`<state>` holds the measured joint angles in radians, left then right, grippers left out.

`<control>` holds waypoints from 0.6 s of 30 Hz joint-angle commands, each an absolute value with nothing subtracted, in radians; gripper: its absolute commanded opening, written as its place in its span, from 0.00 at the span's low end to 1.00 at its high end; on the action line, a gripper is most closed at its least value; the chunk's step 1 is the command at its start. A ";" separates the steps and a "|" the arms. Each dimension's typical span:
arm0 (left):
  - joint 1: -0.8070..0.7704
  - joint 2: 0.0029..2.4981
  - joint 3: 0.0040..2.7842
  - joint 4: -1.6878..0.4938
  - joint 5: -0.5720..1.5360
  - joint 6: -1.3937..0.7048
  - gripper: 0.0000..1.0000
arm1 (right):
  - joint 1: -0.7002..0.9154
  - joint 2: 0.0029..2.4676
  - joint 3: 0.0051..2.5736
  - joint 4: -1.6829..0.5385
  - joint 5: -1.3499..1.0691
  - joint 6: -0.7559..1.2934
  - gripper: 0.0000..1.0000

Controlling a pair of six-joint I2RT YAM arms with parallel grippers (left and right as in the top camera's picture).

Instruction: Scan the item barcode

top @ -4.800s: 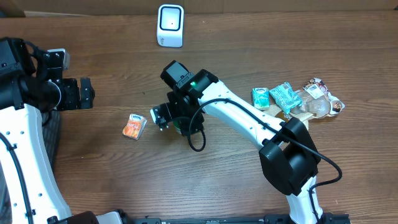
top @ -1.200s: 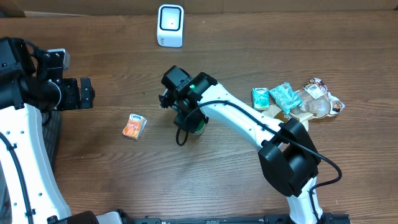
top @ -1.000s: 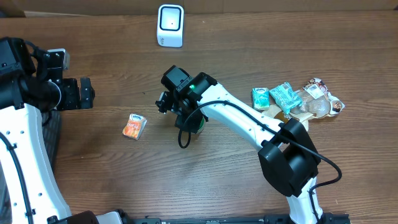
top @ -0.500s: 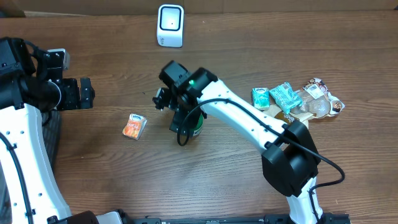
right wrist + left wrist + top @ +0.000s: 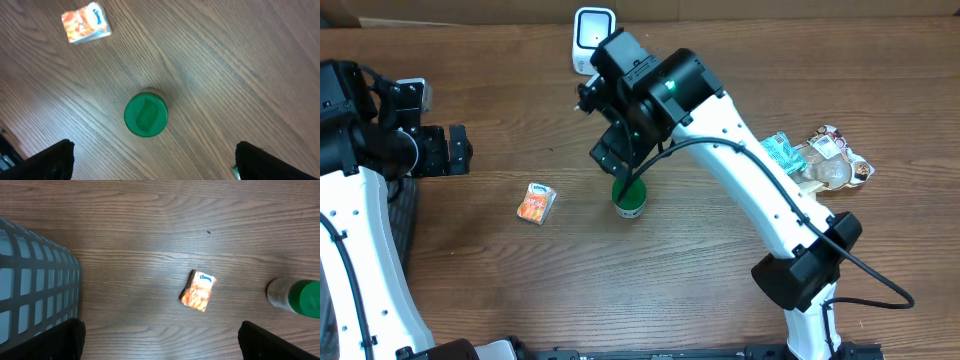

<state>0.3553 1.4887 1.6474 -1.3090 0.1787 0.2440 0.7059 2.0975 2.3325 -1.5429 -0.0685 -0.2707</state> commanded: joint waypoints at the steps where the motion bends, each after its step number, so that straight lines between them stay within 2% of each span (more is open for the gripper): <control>1: 0.360 1.492 1.658 -1.305 0.174 0.270 0.99 | 0.713 2.088 2.273 -1.507 -0.105 -0.240 0.98; 7: 0.360 1.492 1.658 -1.305 0.174 0.270 1.00 | 0.725 2.088 2.077 -1.358 -0.010 -0.239 0.92; 18: 0.360 1.492 1.658 -1.305 0.173 0.270 1.00 | 0.740 2.088 1.822 -1.157 0.005 -0.285 0.93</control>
